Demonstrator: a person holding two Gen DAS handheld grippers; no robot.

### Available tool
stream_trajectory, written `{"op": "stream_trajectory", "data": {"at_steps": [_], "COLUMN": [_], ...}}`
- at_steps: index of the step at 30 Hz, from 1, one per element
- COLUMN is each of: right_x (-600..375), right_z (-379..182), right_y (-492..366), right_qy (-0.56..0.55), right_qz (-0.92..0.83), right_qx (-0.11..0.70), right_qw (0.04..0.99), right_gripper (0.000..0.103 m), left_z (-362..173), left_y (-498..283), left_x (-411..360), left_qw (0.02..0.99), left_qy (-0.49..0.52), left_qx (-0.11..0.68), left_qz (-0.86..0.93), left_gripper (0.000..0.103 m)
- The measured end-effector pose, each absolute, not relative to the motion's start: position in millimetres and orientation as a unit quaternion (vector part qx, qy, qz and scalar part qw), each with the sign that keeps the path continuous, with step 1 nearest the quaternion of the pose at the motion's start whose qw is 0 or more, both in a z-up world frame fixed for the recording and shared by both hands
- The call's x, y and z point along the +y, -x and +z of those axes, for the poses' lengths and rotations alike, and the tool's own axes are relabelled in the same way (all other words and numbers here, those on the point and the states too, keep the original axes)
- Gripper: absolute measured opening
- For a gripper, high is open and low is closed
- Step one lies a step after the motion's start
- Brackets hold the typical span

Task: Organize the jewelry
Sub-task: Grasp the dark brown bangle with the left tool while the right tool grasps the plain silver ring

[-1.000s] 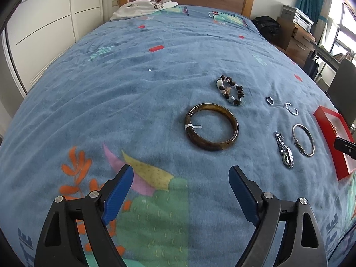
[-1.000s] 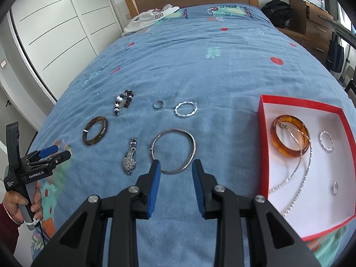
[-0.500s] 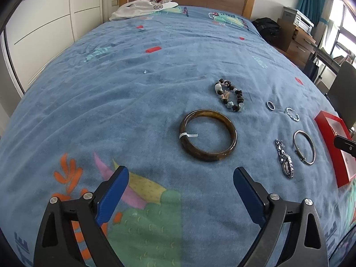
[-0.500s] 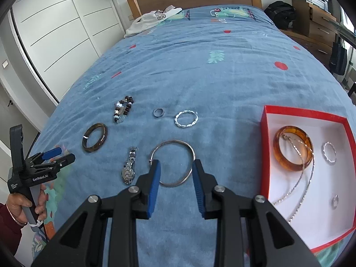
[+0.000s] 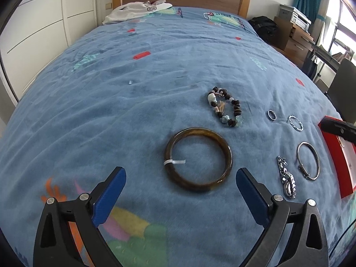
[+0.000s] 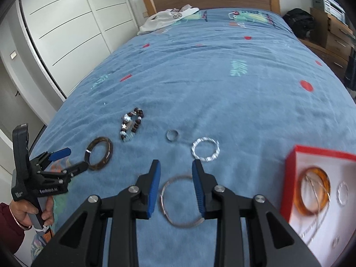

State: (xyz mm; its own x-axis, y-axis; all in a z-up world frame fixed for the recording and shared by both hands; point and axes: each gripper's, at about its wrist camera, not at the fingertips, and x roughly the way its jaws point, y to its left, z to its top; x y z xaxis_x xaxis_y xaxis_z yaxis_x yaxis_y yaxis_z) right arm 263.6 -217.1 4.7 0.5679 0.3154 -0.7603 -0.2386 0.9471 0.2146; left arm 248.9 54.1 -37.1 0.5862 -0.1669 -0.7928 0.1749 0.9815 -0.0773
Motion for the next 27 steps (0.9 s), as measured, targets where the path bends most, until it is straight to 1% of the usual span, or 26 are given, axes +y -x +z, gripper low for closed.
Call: {"op": "stream_trajectory", "data": {"at_steps": [7, 14, 27], "right_x": [-203, -189, -179], "right_z": [-2, -22, -50], "right_y": [-301, -328, -345], "right_qy": [-0.032, -0.018, 0.004], "right_qz": [0.180, 0.192, 0.190], "right_qx": [0.445, 0.462, 0.492], "right_qw": [0.877, 0.866, 0.850], "right_gripper": [0.028, 0.029, 0.029], "left_z": [-47, -57, -69], "left_y": [-263, -274, -276], "left_x": [40, 37, 37], "left_qw": [0.889, 0.888, 0.888], "left_qy": [-0.013, -0.018, -0.016], "left_qx": [0.447, 0.451, 0.451], "left_qz": [-0.097, -0.089, -0.090], "left_gripper": [0.099, 0.101, 0.102]}}
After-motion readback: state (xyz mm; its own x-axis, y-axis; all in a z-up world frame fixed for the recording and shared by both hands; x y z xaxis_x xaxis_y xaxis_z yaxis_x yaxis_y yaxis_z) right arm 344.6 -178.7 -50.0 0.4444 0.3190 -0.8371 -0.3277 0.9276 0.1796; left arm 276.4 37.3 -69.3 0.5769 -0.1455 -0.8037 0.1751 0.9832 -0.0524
